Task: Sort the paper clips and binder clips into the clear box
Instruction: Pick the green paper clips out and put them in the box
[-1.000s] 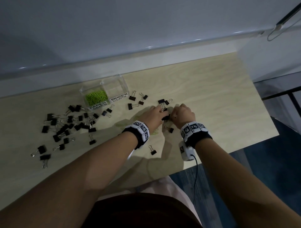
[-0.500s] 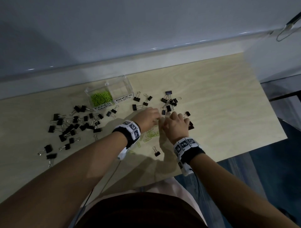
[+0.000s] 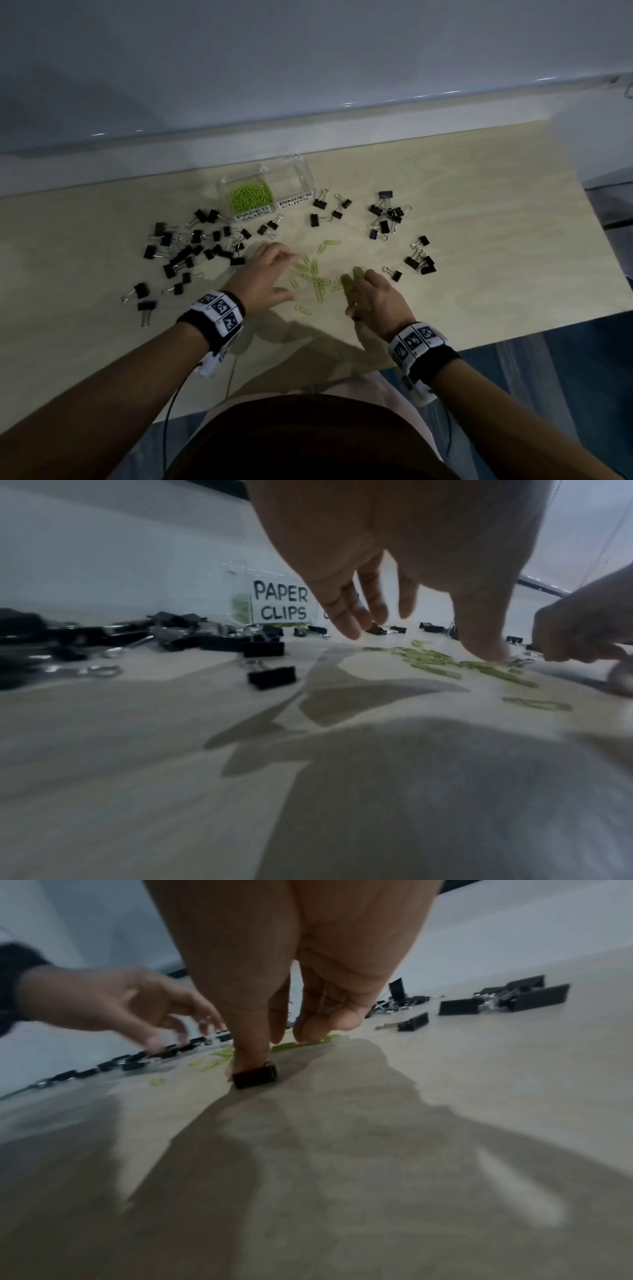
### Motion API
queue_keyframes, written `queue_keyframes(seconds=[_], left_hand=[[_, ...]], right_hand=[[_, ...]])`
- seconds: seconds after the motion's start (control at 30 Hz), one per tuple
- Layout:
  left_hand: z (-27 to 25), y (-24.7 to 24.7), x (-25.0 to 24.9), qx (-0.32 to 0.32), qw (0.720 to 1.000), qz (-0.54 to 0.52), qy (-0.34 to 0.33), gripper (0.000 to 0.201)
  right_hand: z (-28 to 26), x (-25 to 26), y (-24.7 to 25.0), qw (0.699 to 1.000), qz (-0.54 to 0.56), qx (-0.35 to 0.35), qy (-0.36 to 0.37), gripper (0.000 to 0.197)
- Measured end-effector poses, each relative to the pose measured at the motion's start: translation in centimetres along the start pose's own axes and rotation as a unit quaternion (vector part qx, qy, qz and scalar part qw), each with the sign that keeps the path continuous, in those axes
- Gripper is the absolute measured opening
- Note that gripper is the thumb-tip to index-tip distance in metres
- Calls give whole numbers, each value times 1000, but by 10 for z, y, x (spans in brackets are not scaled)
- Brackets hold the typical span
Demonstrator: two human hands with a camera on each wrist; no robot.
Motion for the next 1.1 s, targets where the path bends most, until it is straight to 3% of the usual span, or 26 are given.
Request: queue_keyframes(seconds=[0.1, 0.2, 0.37, 0.5, 0.57, 0.63, 0.73, 0.8, 0.9, 1.1], left_hand=[[-17, -8, 1, 57, 996, 15, 71, 113], [-18, -14, -7, 67, 990, 17, 120, 117], [5, -12, -30, 3, 991, -26, 134, 83], [23, -12, -34, -18, 991, -88, 98, 48], [23, -10, -28, -38, 992, -83, 85, 42], [18, -10, -22, -35, 995, -56, 77, 59], [8, -15, -24, 9, 998, 27, 53, 101], [9, -19, -32, 25, 997, 47, 53, 106], [19, -19, -37, 12, 998, 3, 68, 85], [39, -4, -32, 15, 996, -40, 77, 43]], right_hand=[[7, -4, 12, 997, 15, -36, -61, 47], [18, -9, 15, 984, 28, -58, -166, 38], [40, 18, 0, 992, -8, -21, -127, 19], [53, 37, -6, 998, 49, -7, -47, 14], [57, 37, -4, 998, 61, -22, -18, 15], [62, 31, 3, 998, 42, -21, -30, 37], [69, 25, 12, 996, -50, 57, -44, 86], [74, 27, 9, 989, -98, 105, -22, 100], [77, 28, 0, 987, -101, 122, 9, 90], [78, 29, -7, 996, -9, 80, 31, 38]])
Point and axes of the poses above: each hand's wrist, its own z-axis towards the middle knuckle, its own y-axis out of the back of the hand, x = y × z, the point moved 1 cm from there along z, towards the middle knuckle, and after that the axes turned 11 degrees about z, right-handed, at the moved point
